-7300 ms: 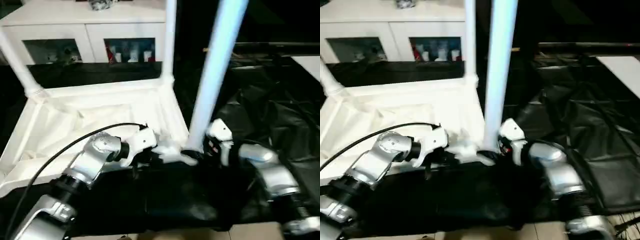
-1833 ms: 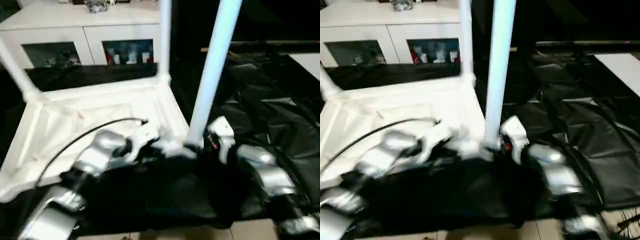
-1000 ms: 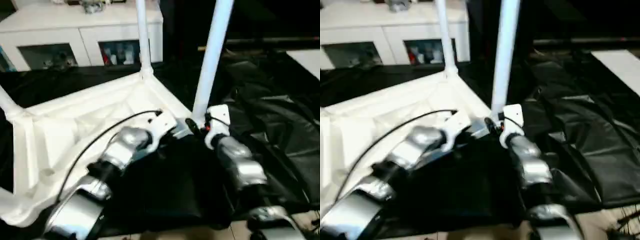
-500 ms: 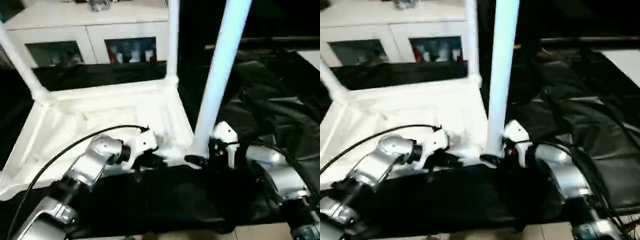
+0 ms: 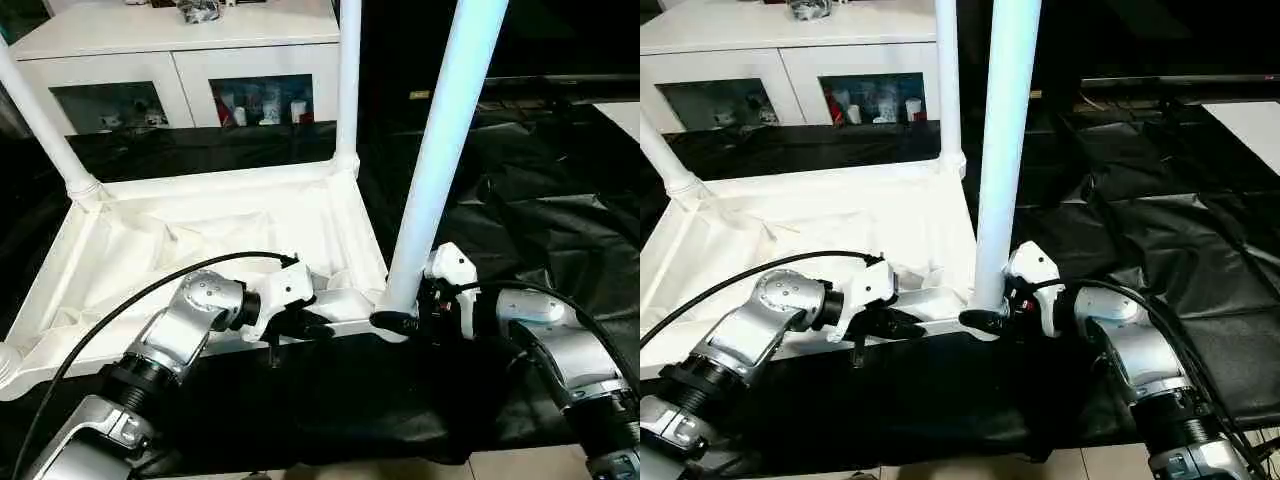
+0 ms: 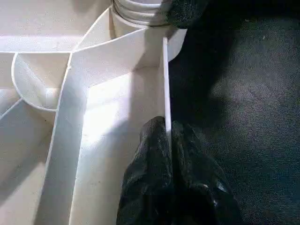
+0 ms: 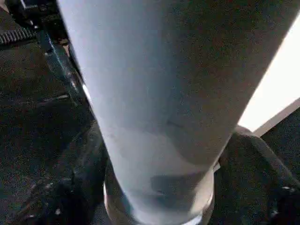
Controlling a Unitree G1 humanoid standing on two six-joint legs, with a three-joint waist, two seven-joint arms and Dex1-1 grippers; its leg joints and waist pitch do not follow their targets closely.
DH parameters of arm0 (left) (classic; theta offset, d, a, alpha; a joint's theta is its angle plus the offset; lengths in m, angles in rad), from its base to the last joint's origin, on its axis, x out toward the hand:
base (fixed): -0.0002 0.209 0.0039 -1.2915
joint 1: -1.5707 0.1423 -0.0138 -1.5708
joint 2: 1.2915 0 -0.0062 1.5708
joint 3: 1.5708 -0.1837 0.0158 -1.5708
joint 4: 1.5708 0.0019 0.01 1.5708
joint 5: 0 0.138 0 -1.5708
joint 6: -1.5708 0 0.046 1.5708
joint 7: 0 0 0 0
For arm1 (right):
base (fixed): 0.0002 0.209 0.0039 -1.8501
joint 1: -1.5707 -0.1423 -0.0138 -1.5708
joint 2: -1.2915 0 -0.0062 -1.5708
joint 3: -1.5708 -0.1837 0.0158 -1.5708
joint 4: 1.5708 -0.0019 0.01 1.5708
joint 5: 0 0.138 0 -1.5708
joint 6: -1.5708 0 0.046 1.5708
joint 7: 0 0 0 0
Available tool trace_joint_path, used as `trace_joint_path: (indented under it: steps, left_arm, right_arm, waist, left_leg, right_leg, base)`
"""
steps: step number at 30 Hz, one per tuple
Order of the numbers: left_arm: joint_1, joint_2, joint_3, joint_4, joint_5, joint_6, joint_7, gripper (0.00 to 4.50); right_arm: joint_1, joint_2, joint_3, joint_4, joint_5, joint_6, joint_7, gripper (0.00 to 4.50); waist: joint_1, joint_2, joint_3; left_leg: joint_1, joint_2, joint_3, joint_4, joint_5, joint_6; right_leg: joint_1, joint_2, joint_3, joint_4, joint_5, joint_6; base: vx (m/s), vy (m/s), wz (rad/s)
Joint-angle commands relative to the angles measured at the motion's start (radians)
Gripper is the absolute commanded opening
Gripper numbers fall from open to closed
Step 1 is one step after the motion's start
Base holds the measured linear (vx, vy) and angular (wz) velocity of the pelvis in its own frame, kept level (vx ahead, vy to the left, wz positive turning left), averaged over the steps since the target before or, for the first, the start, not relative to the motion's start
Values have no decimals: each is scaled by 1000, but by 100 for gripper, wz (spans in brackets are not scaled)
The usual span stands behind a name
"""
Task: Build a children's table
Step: Rotate leg to tighten
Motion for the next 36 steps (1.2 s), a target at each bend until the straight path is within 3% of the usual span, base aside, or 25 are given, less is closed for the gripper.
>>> trace_joint_path:
  steps: [1,9,16,18,22,25,27,28,29,31,32,36]
  left_arm:
    - [7,-4,-9,-28,-13,-6,-21,0]
    - [12,-2,-11,-30,-12,-3,-19,0]
    - [6,-18,-2,-9,-2,11,21,0]
    - [-16,-47,10,34,20,20,93,0]
    - [-62,-105,23,121,59,32,223,0]
    - [-104,-163,35,191,80,61,334,0]
    - [-141,-211,49,242,95,100,433,0]
    - [-174,-258,65,287,95,137,509,0]
    - [-189,-280,71,313,95,141,541,0]
    - [-206,-302,75,345,98,136,572,0]
    - [-228,-333,83,394,101,124,618,0]
    - [-242,-357,88,435,103,109,635,0]
  right_arm:
    - [-9,-8,17,9,-16,-2,6,307]
    - [3,-13,29,18,-40,-17,10,269]
    - [10,24,11,37,-31,3,-46,264]
    - [1,76,-16,75,-49,26,-162,264]
    - [-18,167,-60,130,-60,61,-341,264]
    - [-36,243,-86,169,-82,67,-498,264]
    - [-54,303,-117,198,-89,77,-627,264]
    - [-79,362,-167,237,-77,91,-754,264]
    - [-95,387,-189,261,-72,99,-810,264]
    - [-114,412,-203,288,-77,102,-861,264]
    - [-144,436,-190,329,-115,97,-923,264]
    - [-173,480,-192,363,-112,68,-944,264]
  waist:
    - [2,-18,-62]
    - [2,-19,-62]
    - [1,-19,-62]
    - [-2,-19,-56]
    - [-17,-18,-48]
    - [-24,-19,-47]
    - [-28,-19,-46]
    - [-29,-18,-46]
    - [-32,-19,-45]
    - [-31,-14,-46]
    - [-31,-11,-47]
    - [-33,-17,-46]
  left_leg:
    - [11,63,-29,-67,-149,82]
    - [11,63,-29,-65,-146,85]
    - [10,62,-29,-64,-141,88]
    - [11,60,-29,-68,-175,73]
    - [23,55,-37,-77,-294,11]
    - [27,53,-41,-80,-325,-9]
    - [24,54,-43,-83,-326,-9]
    - [32,51,-40,-80,-337,-14]
    - [33,49,-40,-80,-342,-15]
    - [30,49,-45,-83,-351,-16]
    - [31,48,-44,-83,-360,-14]
    - [27,45,-43,-83,-359,4]
  right_leg:
    - [48,-64,44,-54,-203,-238]
    - [48,-63,43,-54,-212,-236]
    - [48,-63,44,-53,-200,-240]
    - [45,-64,43,-62,-263,-228]
    - [38,-64,40,-85,-465,-166]
    - [34,-65,38,-92,-514,-137]
    - [33,-66,38,-95,-513,-129]
    - [24,-64,39,-99,-519,-130]
    - [24,-64,38,-100,-525,-131]
    - [28,-64,35,-101,-514,-125]
    - [26,-63,35,-102,-510,-121]
    - [30,-67,37,-105,-500,-121]
  base:
    - [0,0,0]
    - [0,0,0]
    - [0,0,0]
    - [0,0,0]
    - [0,0,0]
    - [0,0,0]
    - [0,0,0]
    - [0,0,0]
    - [0,0,0]
    - [0,0,0]
    - [0,0,0]
    - [0,0,0]
